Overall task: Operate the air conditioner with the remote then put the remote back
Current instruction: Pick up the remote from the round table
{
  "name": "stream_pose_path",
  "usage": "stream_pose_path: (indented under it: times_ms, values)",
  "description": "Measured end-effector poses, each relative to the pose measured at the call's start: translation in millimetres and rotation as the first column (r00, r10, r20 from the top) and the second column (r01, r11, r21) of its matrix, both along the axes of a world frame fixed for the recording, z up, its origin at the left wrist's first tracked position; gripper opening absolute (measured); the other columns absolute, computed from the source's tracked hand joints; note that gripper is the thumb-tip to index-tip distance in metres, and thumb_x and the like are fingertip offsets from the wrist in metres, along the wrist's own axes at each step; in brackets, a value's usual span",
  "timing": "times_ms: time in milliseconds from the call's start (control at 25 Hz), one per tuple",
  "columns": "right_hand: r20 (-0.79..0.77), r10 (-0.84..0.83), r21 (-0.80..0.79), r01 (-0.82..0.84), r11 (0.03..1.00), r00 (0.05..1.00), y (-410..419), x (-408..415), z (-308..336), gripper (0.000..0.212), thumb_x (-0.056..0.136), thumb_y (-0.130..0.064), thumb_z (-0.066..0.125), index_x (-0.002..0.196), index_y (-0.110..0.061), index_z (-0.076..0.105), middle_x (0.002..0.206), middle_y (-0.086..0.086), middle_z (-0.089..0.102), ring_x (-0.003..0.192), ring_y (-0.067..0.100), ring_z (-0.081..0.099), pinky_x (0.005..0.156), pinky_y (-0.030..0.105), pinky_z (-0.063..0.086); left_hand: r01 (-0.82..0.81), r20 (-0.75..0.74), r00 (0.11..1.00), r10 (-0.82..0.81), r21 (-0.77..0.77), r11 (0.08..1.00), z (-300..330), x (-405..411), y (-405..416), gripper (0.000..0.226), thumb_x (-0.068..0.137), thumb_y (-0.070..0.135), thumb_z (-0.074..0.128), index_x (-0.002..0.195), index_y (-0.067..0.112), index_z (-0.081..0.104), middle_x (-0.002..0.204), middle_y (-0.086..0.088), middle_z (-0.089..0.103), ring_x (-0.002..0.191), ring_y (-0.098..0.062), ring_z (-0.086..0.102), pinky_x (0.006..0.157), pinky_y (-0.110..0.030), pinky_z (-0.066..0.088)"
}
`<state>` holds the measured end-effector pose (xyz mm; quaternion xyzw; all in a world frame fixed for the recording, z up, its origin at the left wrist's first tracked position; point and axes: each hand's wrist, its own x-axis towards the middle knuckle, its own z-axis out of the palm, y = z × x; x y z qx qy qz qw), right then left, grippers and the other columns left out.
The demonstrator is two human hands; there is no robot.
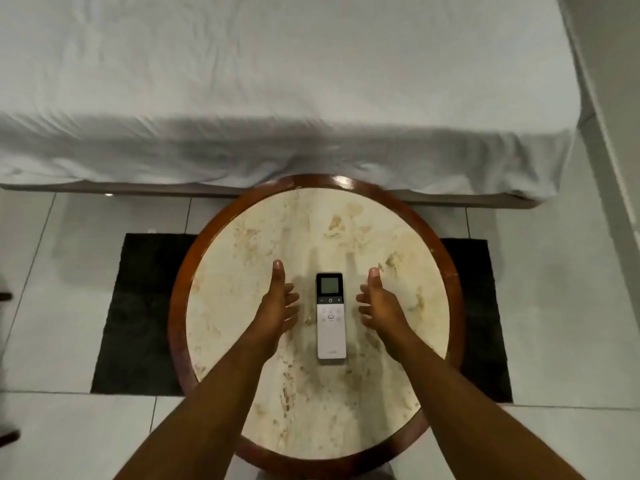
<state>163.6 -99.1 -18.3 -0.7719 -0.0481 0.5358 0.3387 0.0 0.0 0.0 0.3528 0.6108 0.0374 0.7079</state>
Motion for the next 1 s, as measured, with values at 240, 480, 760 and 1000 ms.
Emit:
stream_pose_path:
  times_ms: [240,480,760,1000]
  values:
    - [-0.048,-0.052,-0.048,0.050,0.998,0.997,4.8,-16.4,-32.9,0.053,0.096,-0.058,0.036,0.086,-0.015,0.065,0.081,0.007,0.073,0.068,0.018,0.067,0.059,0.029,0.049,-0.138,0.075,0.986,0.149,-0.130,0.982,-33.0,11.9,-17.9,0.118,0.058,0.092,0.031,0.141,0.009,0.037,0.127,-0.010,0.059,0.108,-0.023,0.059,0.101,-0.046,0.038]
    - [0.107,0.133,-0.029,-0.131,0.991,0.985,9.2,-34.1,-39.7,0.027,0.092,-0.037,0.061,0.090,-0.011,0.070,0.088,0.005,0.073,0.077,0.020,0.069,0.068,0.033,0.055,-0.164,0.086,0.981,0.174,-0.115,0.980,-33.8,15.3,-32.5,0.105,0.047,0.097,0.037,0.113,0.020,0.066,0.096,-0.002,0.077,0.091,-0.017,0.072,0.084,-0.039,0.052]
    - [0.034,0.125,-0.008,-0.124,0.992,0.992,-5.2,-42.7,3.6,0.024,0.096,-0.031,0.056,0.081,-0.013,0.063,0.087,0.011,0.069,0.073,0.023,0.064,0.065,0.032,0.048,-0.157,0.073,0.984,0.165,-0.104,0.982,19.7,3.8,-39.6,0.111,0.055,0.091,0.031,0.126,0.009,0.056,0.118,-0.011,0.065,0.109,-0.030,0.061,0.099,-0.051,0.047]
    - [0.018,0.003,0.117,-0.005,0.993,1.000,-14.8,-17.2,105.1,0.019,0.098,-0.031,0.055,0.087,-0.018,0.064,0.089,0.004,0.072,0.077,0.021,0.068,0.062,0.032,0.055,0.029,0.140,0.990,-0.029,0.002,1.000,124.1,20.7,-36.6,0.105,0.060,0.087,0.023,0.132,0.015,0.051,0.133,-0.009,0.056,0.116,-0.032,0.055,0.103,-0.051,0.042]
